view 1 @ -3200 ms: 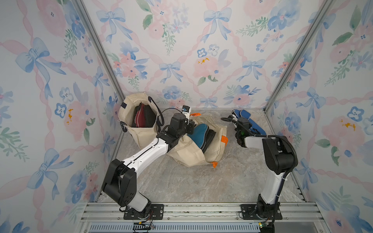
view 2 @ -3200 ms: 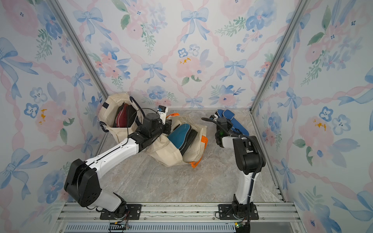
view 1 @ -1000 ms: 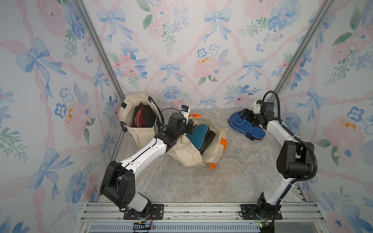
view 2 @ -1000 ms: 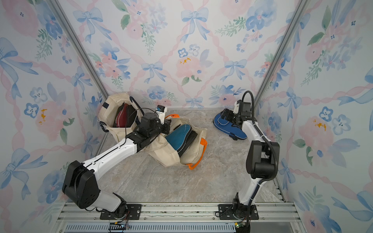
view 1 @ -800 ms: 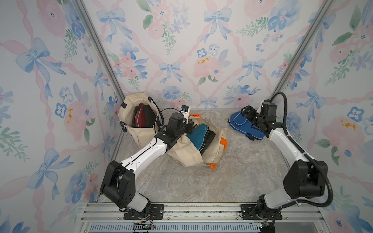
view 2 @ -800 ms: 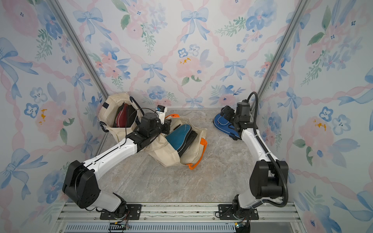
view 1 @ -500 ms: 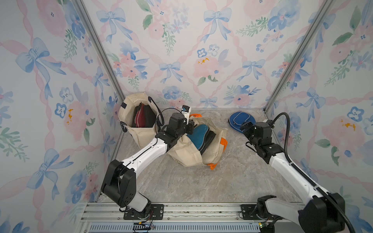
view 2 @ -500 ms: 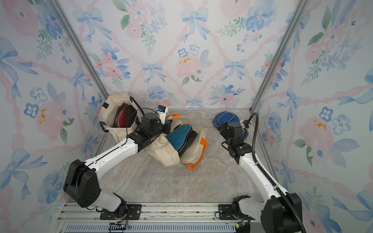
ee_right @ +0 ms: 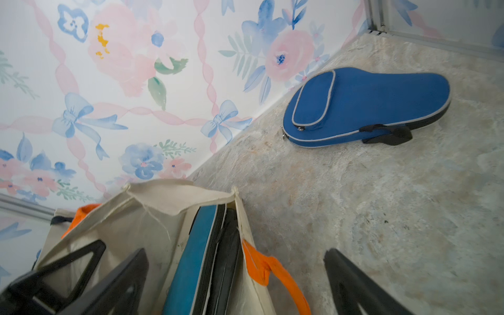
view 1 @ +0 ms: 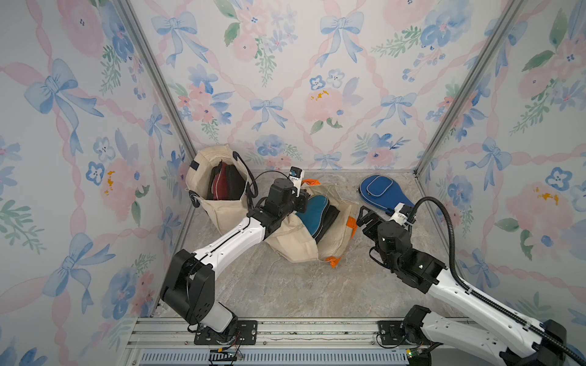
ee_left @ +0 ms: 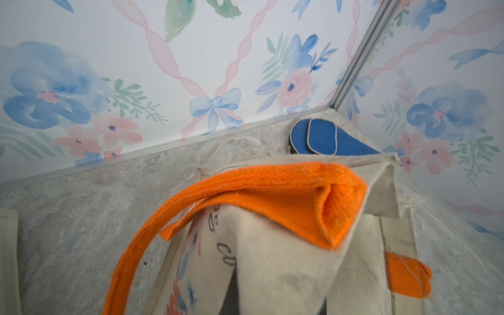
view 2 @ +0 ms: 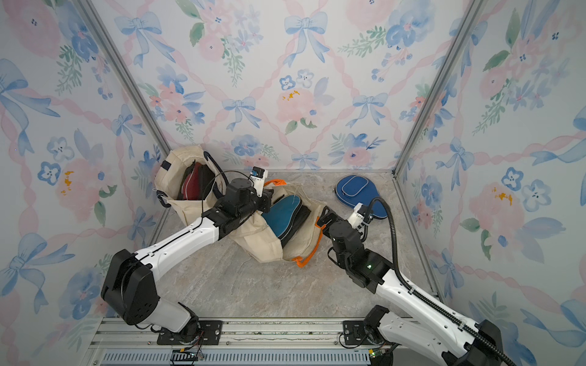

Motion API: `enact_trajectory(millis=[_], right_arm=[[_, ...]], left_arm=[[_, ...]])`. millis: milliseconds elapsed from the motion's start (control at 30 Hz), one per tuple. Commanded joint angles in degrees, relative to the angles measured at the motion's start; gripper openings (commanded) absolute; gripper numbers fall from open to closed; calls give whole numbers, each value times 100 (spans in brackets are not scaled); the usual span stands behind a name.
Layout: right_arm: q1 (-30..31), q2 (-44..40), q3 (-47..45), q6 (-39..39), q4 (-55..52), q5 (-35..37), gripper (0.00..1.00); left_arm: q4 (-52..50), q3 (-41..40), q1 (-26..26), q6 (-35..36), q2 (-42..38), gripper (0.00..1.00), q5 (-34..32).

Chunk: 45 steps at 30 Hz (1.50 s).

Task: Remove the ping pong set from the canvas bag
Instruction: Pick up the ping pong set from the canvas bag.

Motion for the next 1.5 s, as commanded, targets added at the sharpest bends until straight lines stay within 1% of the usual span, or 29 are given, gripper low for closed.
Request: enact_trajectory(millis=[0,67,167,333,467,533,700,800,933,967,1100,1133,1267,1467], right_arm=[[369,463,133,-273,52,103,100],[560,730,222,-273,49,-31,99],[630,1089,301,-212,149,-529,98],[522,1599,409,-7,416,-1320,96],[402,1984,453,289,814,-2068,94],[386,2177,595,373,839,-2428,93],[344,2547,725,664,972,-2939,91],[260,2711,636,954,1239,-3275,89],[178,2917,602,1186,1501,-3561,87],[147,2979,599,1213,1601,-3667,85],[57,3120,653,1353,1779,-3905,83],[46,3125,651,1381,1853,-3958,81],[-43,3449,617,1645,2066,-4163,79],[-73,3586,578,1731,2325,-4165,79]], left_arm=[[266,-21,-63,113,139,0,-28],[269,-16,-79,104,166,0,-5],[265,-18,-108,109,157,0,-6],[265,-25,-159,122,135,0,-55],[269,-34,-201,135,126,0,-63],[265,-38,-216,144,133,0,-74],[265,-38,-241,161,120,0,-115],[265,-46,-252,170,103,0,-129],[265,-47,-274,179,87,0,-149],[266,-47,-285,182,91,0,-154],[265,-56,-328,227,83,0,-196],[270,-54,-327,227,78,0,-203],[267,-65,-351,238,84,0,-224],[267,-51,-369,240,134,0,-195]])
